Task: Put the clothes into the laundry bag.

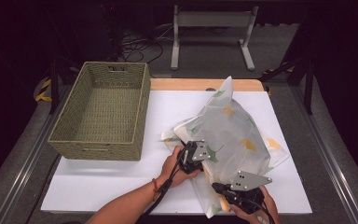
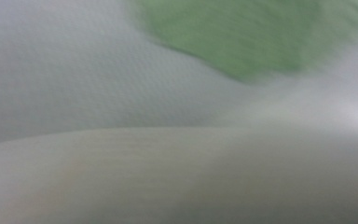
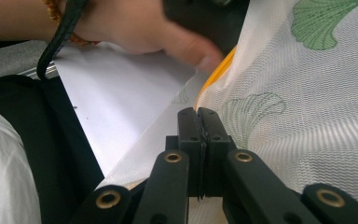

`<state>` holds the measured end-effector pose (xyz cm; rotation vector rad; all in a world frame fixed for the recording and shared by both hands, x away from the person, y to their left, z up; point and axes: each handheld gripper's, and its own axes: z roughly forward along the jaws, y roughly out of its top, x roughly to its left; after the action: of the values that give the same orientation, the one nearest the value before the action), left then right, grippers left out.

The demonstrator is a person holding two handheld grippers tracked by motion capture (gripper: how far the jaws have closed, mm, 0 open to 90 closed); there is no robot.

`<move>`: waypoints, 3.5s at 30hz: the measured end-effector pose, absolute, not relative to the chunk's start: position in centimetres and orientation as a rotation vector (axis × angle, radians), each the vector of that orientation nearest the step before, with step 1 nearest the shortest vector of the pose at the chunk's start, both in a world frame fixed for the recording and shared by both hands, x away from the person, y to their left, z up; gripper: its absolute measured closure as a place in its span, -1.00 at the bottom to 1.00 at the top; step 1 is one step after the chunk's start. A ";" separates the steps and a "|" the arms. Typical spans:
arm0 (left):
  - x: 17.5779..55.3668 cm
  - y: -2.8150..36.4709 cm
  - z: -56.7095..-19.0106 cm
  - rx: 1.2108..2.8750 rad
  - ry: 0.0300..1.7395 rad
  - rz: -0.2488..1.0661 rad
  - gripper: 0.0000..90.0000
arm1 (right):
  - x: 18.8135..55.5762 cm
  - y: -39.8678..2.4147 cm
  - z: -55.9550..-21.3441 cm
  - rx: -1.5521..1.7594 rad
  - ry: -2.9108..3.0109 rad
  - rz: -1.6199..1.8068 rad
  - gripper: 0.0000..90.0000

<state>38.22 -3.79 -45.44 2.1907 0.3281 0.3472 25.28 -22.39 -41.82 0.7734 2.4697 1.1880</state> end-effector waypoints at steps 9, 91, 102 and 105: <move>39.4 -1.5 -44.7 2.123 0.385 0.247 0.76 | 25.7 -22.9 -42.8 0.817 2.483 1.088 0.99; 40.3 4.4 -43.4 2.270 0.606 0.526 0.98 | 24.4 -27.6 -41.0 0.948 2.325 1.090 0.99; 36.4 7.6 -42.0 2.288 0.522 0.532 1.00 | 24.6 -27.8 -40.9 0.946 2.313 1.111 0.97; 34.8 9.9 -41.4 2.246 0.509 0.547 1.00 | 24.8 -27.6 -40.8 0.925 2.324 1.124 0.97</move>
<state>34.85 9.88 -41.43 2.2462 0.5089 0.5471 24.80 -27.57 -40.81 0.9253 2.3239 1.1237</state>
